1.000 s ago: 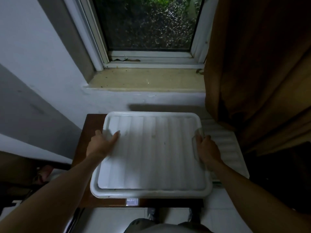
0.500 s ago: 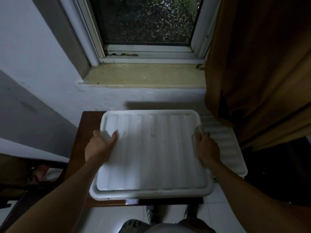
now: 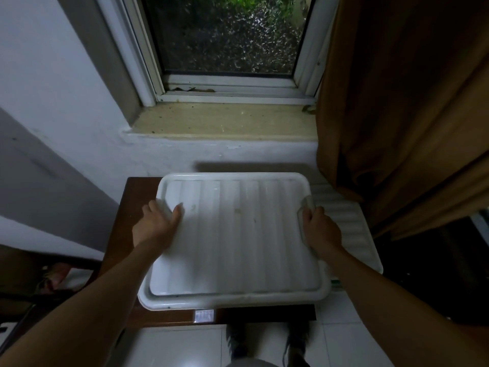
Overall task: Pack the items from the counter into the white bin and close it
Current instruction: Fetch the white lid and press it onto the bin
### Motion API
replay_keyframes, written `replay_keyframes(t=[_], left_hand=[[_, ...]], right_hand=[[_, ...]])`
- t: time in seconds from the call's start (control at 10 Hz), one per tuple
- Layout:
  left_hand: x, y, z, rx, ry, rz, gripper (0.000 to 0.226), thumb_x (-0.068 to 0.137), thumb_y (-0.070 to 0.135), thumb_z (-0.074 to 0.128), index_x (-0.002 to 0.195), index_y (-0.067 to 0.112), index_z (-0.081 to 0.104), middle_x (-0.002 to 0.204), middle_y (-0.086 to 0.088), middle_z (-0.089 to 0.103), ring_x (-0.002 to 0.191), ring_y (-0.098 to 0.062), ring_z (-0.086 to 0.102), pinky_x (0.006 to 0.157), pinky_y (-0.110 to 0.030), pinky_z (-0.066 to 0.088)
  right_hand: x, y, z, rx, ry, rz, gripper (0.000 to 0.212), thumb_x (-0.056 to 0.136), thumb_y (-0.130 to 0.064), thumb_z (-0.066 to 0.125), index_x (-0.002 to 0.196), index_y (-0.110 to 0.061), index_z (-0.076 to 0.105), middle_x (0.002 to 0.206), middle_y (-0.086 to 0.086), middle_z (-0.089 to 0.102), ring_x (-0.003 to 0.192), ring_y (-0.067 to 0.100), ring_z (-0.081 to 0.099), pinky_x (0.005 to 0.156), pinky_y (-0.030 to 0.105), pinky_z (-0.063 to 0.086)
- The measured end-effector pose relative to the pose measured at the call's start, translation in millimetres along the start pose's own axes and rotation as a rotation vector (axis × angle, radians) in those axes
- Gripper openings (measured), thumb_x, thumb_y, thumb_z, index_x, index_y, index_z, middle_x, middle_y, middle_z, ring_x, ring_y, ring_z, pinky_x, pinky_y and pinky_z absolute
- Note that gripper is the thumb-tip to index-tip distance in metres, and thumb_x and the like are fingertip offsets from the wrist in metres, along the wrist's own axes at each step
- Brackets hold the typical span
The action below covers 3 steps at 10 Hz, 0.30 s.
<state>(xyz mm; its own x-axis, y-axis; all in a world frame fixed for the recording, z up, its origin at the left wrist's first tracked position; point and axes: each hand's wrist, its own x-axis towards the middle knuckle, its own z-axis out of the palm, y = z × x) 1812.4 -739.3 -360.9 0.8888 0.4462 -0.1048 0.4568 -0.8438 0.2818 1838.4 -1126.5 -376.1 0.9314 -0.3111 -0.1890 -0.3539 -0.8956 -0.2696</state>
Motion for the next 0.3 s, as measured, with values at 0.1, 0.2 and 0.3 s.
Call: replay_keyframes(t=[0.1, 0.2, 0.3], left_hand=[[-4, 3, -7, 0.011, -0.002, 0.008, 0.069, 0.091, 0.061, 0.044, 0.122, 0.000, 0.044, 0.115, -0.023, 0.050, 0.102, -0.042, 0.055, 0.079, -0.050, 0.050], [-10, 3, -13, 0.146, 0.017, 0.094, 0.069, 0.092, 0.058, 0.042, 0.129, 0.000, 0.042, 0.119, -0.022, 0.047, 0.106, -0.038, 0.050, 0.088, -0.046, 0.046], [-10, 10, -21, 0.194, -0.015, 0.165, 0.067, 0.092, 0.050, 0.046, 0.140, 0.006, 0.032, 0.129, -0.019, 0.040, 0.116, -0.038, 0.042, 0.097, -0.048, 0.037]], right_hand=[[-7, 4, -9, -0.008, -0.064, -0.029, 0.040, 0.102, -0.049, 0.026, 0.097, -0.014, 0.045, 0.090, 0.008, 0.064, 0.064, 0.020, 0.051, 0.059, 0.032, 0.038], [-18, 12, -18, 0.022, -0.084, -0.048, 0.036, 0.100, -0.048, 0.031, 0.097, -0.016, 0.048, 0.093, 0.006, 0.062, 0.069, 0.020, 0.053, 0.064, 0.033, 0.043], [-24, 16, -30, 0.078, -0.063, -0.081, 0.033, 0.098, -0.043, 0.036, 0.103, -0.016, 0.054, 0.099, 0.004, 0.061, 0.082, 0.023, 0.059, 0.071, 0.035, 0.048]])
